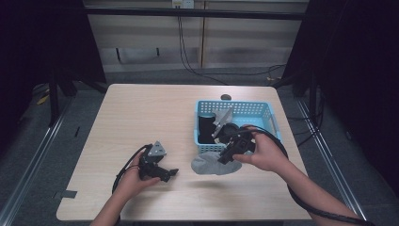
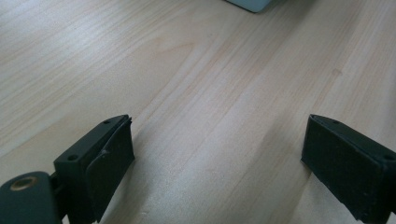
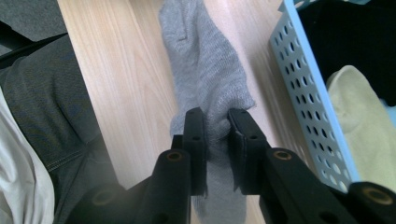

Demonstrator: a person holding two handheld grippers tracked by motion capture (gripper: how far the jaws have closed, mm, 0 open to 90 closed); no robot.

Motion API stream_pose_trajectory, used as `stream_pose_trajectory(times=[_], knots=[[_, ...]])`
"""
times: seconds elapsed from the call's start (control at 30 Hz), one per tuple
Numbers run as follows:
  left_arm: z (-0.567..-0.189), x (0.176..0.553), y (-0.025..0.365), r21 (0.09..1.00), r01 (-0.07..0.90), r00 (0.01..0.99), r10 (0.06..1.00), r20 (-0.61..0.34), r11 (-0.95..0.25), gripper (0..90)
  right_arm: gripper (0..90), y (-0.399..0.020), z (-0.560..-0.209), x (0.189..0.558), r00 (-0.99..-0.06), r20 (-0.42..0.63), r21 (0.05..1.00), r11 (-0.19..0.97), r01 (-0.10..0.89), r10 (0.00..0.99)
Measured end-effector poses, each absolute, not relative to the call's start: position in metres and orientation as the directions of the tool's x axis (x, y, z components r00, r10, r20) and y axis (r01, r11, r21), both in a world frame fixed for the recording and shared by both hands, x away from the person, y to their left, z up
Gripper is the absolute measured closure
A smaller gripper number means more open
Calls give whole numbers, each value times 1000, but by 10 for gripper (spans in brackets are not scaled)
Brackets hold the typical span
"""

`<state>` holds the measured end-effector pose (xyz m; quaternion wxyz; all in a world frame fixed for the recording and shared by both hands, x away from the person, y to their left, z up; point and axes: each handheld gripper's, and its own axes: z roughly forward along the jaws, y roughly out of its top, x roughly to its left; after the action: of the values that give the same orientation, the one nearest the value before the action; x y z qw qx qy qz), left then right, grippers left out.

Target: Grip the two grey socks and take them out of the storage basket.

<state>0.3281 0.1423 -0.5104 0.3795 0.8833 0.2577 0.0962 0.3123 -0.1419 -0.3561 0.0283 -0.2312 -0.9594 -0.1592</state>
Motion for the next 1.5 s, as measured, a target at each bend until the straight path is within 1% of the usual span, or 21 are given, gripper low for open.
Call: stream_pose_trajectory(times=[0.03, 0.13, 0.17, 0.4, 0.73, 0.93, 1.03, 1.23, 1.4, 1.47, 1.5], knots=[[-510, 328, 142, 720, 382, 849, 528, -25, -580, 85, 750, -141, -357, 312, -893, 128, 292, 844, 451, 432], [-510, 328, 142, 721, 383, 848, 529, -27, -577, 85, 718, -140, -358, 311, -896, 128, 288, 848, 444, 426], [-510, 328, 142, 720, 382, 849, 528, -25, -580, 84, 690, -140, -359, 311, -897, 126, 286, 850, 442, 424], [-511, 328, 142, 722, 386, 847, 531, -30, -575, 84, 664, -141, -360, 311, -892, 127, 287, 844, 452, 434], [-510, 328, 143, 717, 381, 850, 526, -24, -583, 84, 578, -146, -360, 318, -881, 96, 296, 832, 470, 464], [-511, 328, 142, 722, 386, 847, 531, -30, -575, 84, 483, -158, -362, 342, -842, 72, 315, 788, 528, 535], [-510, 328, 143, 716, 384, 850, 527, -26, -584, 85, 452, -164, -366, 356, -821, 56, 331, 765, 552, 568], [-510, 328, 143, 715, 382, 851, 525, -25, -586, 84, 370, -176, -375, 386, -758, 47, 369, 694, 618, 650], [-511, 328, 142, 721, 385, 847, 530, -30, -576, 84, 352, -183, -383, 409, -693, 25, 391, 631, 670, 721], [-511, 328, 142, 721, 385, 847, 530, -30, -575, 84, 354, -185, -386, 413, -683, 26, 397, 620, 677, 730], [-511, 328, 142, 721, 385, 848, 529, -30, -576, 83, 359, -189, -392, 421, -664, 12, 406, 603, 686, 747]])
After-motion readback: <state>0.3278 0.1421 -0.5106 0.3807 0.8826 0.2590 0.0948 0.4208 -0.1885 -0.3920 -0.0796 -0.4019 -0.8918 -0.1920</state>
